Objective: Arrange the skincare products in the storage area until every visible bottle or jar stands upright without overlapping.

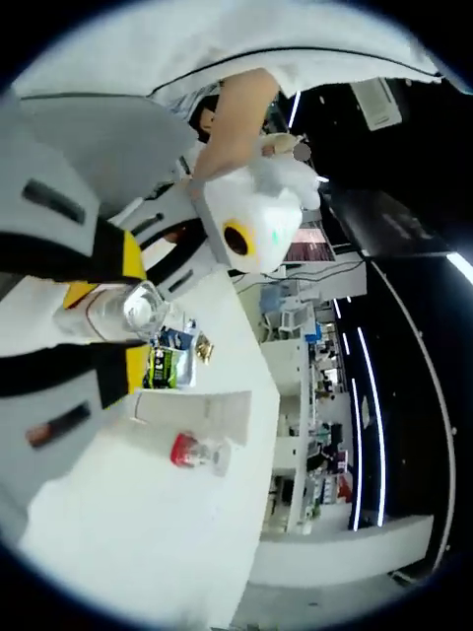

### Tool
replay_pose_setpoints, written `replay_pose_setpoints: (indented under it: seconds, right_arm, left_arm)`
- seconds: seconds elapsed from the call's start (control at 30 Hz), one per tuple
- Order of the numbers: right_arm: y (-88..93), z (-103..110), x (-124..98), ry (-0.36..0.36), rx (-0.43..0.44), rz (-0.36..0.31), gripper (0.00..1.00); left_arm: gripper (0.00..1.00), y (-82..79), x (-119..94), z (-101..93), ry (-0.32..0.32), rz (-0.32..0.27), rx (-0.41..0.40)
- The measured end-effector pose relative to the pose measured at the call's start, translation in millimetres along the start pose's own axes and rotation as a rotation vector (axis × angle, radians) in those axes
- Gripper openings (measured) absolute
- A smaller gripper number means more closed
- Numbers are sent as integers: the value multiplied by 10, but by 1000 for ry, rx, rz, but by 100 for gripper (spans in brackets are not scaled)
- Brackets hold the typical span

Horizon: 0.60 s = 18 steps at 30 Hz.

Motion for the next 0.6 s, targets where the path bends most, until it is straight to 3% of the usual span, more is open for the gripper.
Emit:
replay_pose_setpoints:
  seconds: [0.3, 0.6]
  right_arm:
    - [227, -183, 91, 19, -6, 59, 22]
    - [278, -321, 216, 22, -64, 106, 22]
  left_arm:
    - [17, 178, 210, 177, -1, 29, 12]
    - [18, 243, 327, 366, -17, 14, 7]
Point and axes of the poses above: the point that each gripper's makers call its tool centre point, and the gripper's own axes: x roughly forward along the fingers, z roughly to its left, y roughly out of its underside, the point moved 8 cm from there along -x, roughly backward along the fingers, and after that the axes turned 13 degrees about -z, right-handed, at the moved point
